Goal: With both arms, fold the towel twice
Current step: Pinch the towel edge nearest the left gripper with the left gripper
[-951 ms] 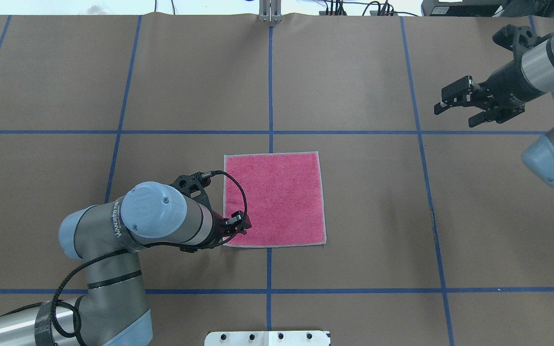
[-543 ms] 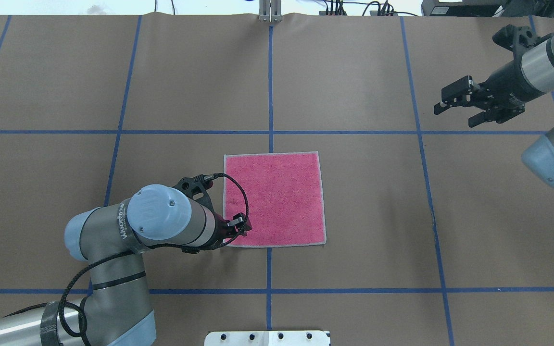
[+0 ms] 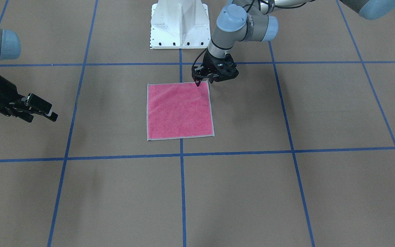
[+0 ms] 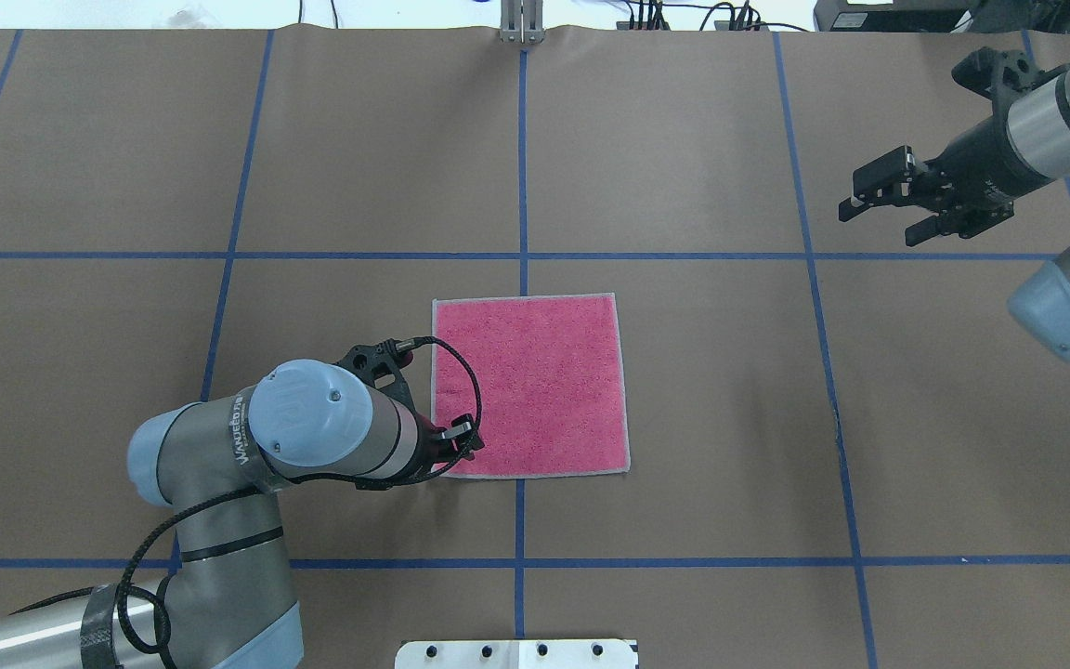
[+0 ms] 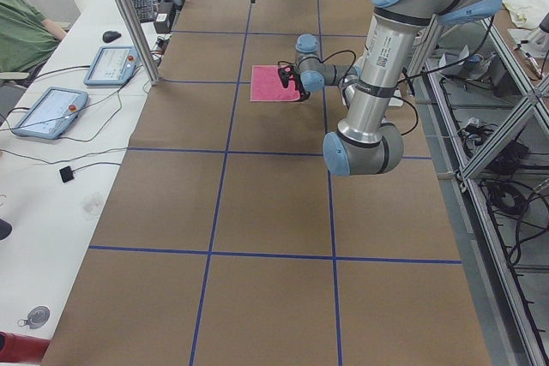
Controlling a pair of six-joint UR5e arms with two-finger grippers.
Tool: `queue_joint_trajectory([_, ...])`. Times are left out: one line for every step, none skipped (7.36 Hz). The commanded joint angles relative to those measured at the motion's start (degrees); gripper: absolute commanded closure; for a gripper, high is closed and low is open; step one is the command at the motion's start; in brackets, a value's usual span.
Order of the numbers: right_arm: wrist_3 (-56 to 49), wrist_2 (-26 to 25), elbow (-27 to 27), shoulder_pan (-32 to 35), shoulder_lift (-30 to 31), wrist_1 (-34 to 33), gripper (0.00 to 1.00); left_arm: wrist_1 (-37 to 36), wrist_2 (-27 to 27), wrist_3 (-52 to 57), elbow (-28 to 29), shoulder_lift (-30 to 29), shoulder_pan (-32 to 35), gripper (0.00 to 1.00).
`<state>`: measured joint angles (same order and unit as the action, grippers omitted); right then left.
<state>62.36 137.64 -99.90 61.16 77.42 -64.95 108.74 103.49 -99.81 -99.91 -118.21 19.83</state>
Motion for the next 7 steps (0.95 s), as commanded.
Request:
queue_joint_trajectory([-0.04,0.0,0.14,0.01,-0.07,0.0,0.0,0.76,0.04,-0.12,0.5,0.0,-0.05,0.36])
queue_joint_trajectory([-0.04,0.0,0.23,-0.07,0.01,0.0,0.0,0.86,0.04,-0.12,0.85,0.0,-0.05,0.37])
queue_joint_trajectory([-0.13,0.0,0.23,-0.07,0.02,0.0,0.0,0.86,-0.04,-0.12,1.03,0.0,0.03,0.37])
queue_joint_trajectory([-0.13,0.0,0.31,-0.07,0.02,0.0,0.0,0.86,-0.05,-0.21,0.86,-0.09,0.03,0.43])
queue_joint_trajectory([-0.13,0.0,0.32,0.01,0.02,0.0,0.0,0.86,0.04,-0.21,0.86,-0.01,0.03,0.51])
queue_joint_trajectory([-0.13,0.0,0.32,-0.07,0.02,0.0,0.0,0.86,0.04,-0.21,0.68,0.0,0.03,0.54])
queue_joint_trajectory([-0.04,0.0,0.32,-0.07,0.02,0.0,0.0,0.86,0.04,-0.21,0.42,0.08,0.03,0.54])
